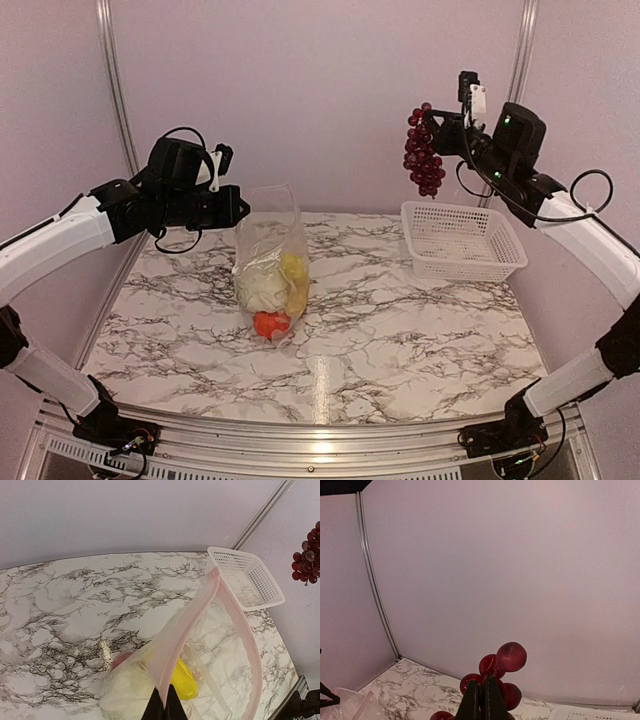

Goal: Open the zip-top bag and remove the fake food

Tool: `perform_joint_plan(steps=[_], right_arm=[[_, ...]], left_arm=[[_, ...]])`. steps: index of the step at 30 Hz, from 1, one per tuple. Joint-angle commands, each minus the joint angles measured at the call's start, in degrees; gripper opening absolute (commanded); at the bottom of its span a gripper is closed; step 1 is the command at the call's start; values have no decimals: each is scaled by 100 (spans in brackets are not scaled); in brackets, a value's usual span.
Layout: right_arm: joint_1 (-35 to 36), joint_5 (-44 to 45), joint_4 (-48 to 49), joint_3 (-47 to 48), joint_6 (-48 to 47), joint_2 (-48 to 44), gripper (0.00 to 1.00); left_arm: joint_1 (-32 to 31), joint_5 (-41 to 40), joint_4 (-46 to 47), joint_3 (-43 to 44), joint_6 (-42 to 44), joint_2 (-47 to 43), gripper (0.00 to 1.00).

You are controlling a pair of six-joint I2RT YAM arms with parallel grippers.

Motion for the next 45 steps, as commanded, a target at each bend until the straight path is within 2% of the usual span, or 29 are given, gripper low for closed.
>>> perform_joint_plan(steps=[1,7,16,27,41,42,45], right_arm=[[-624,4,-212,-656,5,-323,0],[-1185,-260,-56,-1463,-37,-463,0],[-1302,-266,284,-1994,-333,-184,0],[-1298,-291,641,-2028,-695,538,0],[-1402,-129,576,-1658,-1161,1929,0],[-1409,-118,560,-1604,-1163,2049,1],[-1430,-142,386,-1317,-1153,2403,13]], left_arm=[[35,-127,-170,-10,143,-86,0],[39,-73,-67,-149,125,-141,0],[39,-4,24,-328,109,-197,0],[39,33,50,-398,55,-236,0],[42,-58,-45,-410,44,-226,0],[40,-42,-45,-412,35,-226,0],[39,38,-37,-413,6,-177,0]])
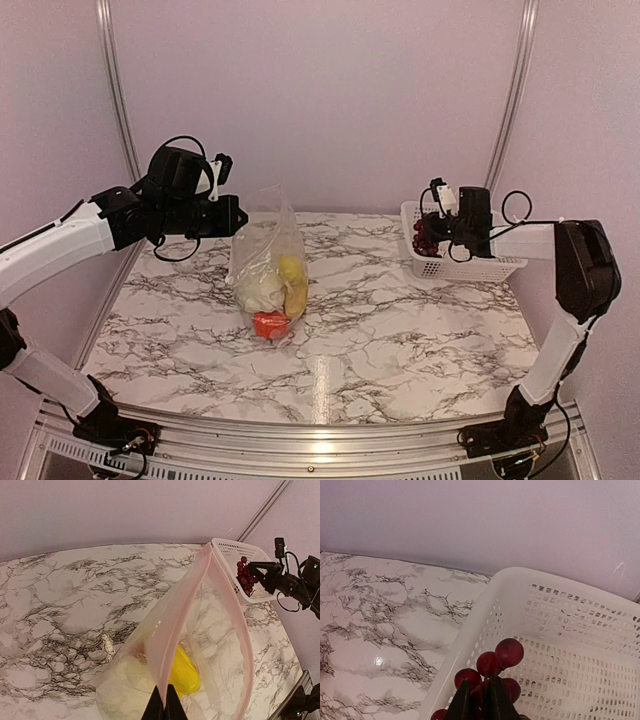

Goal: Open the zip-top bag and remove the fake food

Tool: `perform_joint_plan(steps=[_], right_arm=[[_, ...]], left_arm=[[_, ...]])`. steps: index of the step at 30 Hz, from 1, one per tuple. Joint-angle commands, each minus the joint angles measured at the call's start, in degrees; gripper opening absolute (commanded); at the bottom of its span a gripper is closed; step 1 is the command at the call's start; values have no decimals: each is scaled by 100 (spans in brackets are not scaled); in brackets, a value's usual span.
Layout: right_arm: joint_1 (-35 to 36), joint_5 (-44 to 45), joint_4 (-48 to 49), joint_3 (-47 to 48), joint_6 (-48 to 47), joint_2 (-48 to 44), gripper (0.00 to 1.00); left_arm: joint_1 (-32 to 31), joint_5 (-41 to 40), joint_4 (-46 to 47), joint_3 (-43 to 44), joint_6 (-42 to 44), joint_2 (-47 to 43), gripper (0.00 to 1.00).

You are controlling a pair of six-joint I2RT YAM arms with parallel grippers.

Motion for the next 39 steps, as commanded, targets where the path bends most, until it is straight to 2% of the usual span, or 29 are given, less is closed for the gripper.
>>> perform_joint_plan(steps=[1,4,9,12,13,17,21,24,27,32,39], right_arm=[[-62,-19,-236,604,-82,411,18],[-60,27,-465,933,-56,491,34],[-66,179,-582,1261,-12,241,69],[-66,-43,-447,1280,58,-13,95],[-65,-110,-428,1308,94,-74,98],[-74,-603,-470,1354,498,-350,99],[-75,-1478,-748,1625,574,-458,99],[-65,-1967,-1064,1950,976,-417,99],[22,-2332,-976,1938,1542,-488,98],[444,-2458,-1090,1952,1885,-627,91],[1137,-2416,-932,1370,1784,-1208,80]], left_arm=[[33,81,-29,-86,-48,-59,0],[24,154,-15,-112,-87,-28,0],[24,246,105,-230,-111,-21,0],[15,245,109,-214,-108,9,0],[15,211,119,-212,-122,11,0],[20,80,170,-172,-193,7,0],[69,-290,-162,229,-34,68,0],[115,-496,-320,565,149,46,0],[129,-591,-449,938,315,9,0],[130,-296,-601,1333,525,142,0],[-141,497,-11,792,251,502,0]])
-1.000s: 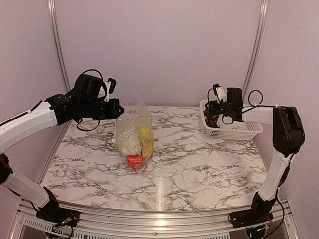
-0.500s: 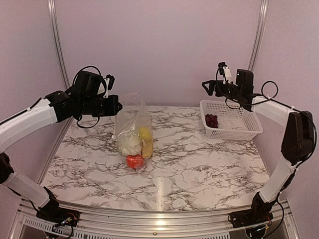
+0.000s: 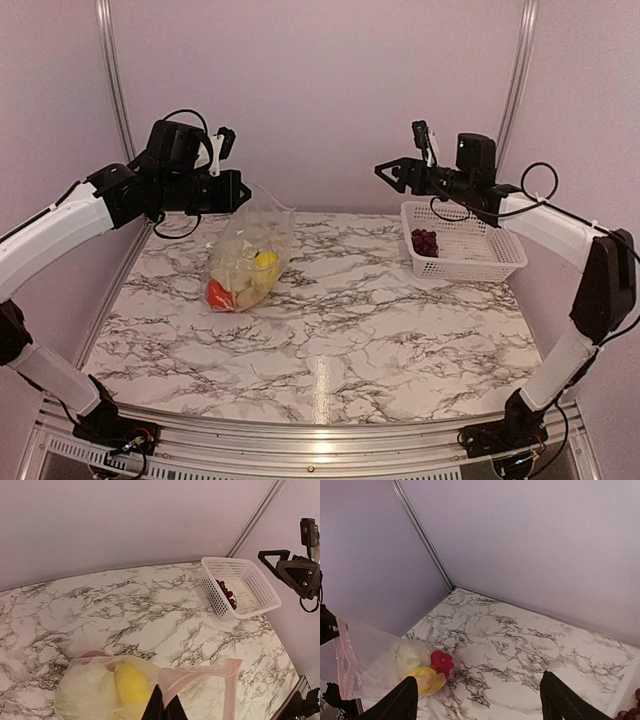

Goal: Open the zip-top bag and remove the fake food

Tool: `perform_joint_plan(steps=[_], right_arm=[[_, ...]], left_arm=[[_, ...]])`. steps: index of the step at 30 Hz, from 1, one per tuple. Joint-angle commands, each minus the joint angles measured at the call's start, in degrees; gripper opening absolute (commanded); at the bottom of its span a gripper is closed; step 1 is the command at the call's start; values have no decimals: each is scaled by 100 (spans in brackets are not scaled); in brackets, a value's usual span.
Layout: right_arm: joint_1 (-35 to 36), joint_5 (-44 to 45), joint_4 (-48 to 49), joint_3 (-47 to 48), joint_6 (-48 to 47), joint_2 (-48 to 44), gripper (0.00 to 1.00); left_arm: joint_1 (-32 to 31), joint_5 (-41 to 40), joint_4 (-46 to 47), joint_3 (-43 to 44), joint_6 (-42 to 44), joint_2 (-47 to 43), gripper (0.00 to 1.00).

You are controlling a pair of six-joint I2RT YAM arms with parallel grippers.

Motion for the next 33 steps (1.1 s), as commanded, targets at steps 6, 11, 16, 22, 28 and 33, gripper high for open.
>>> perform_joint_plan(steps=[6,11,16,22,28,33], right_arm=[[1176,561,355,-1254,-235,-1125,67],[1845,1094,663,-1973,-80,-1407,48],[2441,1605,826,-2106,269,-966,35],[2826,1924,716,-1731,768,-104,23],[2886,1870,1023,-1812,1516,497,21],[2898,1749,1027,-1330,2068,1180,26]], left_arm=[[-385,1021,960,-585,-480,908,0],[-564,1465,1287,-473,-747,1489,0],[-572,1773,1740,-659,-1138,1806,0],[-560,1819,1963,-746,-1432,1922,0],[-558,1820,2275,-854,-1743,1925,0],[-494,1859,2642,-1007,-2127,1965,0]])
